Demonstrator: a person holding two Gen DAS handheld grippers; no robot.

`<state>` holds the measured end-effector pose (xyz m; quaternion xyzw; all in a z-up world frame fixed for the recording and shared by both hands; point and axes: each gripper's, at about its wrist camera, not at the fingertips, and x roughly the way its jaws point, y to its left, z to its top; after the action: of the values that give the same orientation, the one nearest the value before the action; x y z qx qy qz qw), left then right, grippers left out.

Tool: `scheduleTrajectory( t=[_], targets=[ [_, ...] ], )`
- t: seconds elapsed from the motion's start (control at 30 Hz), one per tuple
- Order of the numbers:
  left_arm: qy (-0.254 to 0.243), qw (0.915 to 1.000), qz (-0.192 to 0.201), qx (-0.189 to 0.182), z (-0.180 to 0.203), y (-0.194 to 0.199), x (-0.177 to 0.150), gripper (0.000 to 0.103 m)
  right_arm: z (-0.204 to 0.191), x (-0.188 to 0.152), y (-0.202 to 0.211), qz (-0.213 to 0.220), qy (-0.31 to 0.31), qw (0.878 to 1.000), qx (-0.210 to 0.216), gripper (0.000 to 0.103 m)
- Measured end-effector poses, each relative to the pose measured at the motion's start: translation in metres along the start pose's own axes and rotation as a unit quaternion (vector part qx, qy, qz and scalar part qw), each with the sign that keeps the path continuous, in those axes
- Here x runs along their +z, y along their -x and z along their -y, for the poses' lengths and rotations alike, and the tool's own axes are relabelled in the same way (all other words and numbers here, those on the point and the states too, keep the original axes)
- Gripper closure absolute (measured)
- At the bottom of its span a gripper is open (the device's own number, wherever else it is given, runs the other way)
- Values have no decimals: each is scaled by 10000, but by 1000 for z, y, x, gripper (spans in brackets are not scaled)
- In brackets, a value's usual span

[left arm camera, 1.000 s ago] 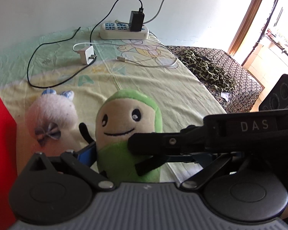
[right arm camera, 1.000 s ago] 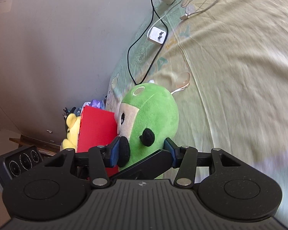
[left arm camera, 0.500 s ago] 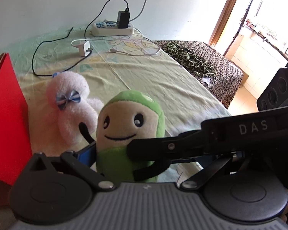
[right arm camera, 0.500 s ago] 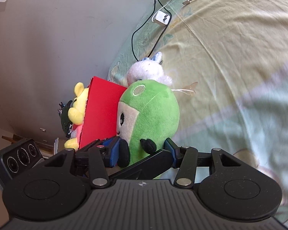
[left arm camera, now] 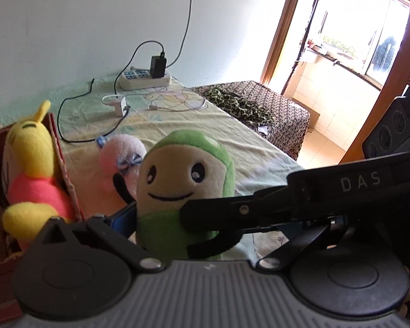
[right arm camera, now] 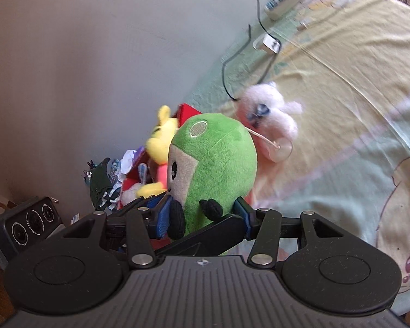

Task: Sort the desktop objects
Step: 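Lift the green plush with the right tool and carry it to the red box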

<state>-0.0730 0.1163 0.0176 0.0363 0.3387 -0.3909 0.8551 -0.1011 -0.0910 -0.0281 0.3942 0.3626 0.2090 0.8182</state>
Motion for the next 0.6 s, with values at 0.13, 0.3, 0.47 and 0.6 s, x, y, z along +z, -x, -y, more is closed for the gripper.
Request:
scheduleTrajectory(
  t=[0.13, 0.3, 0.47, 0.6],
  targets=[
    [-223, 9991, 358, -68, -7, 26, 6, 4, -28, -7, 3, 357, 306, 9989, 44, 51],
    [-419, 9955, 848, 65, -23, 57, 18, 4, -59, -3, -8, 643, 626, 9956, 261, 51],
    [-368, 9904, 1271, 389, -53, 85, 26, 4, -94, 10, -38, 581, 1008, 9917, 555, 51],
    [-69, 9876, 1439, 617, -83, 100, 25, 4, -119, 20, -70, 380, 1339, 9881, 660, 51]
  ],
)
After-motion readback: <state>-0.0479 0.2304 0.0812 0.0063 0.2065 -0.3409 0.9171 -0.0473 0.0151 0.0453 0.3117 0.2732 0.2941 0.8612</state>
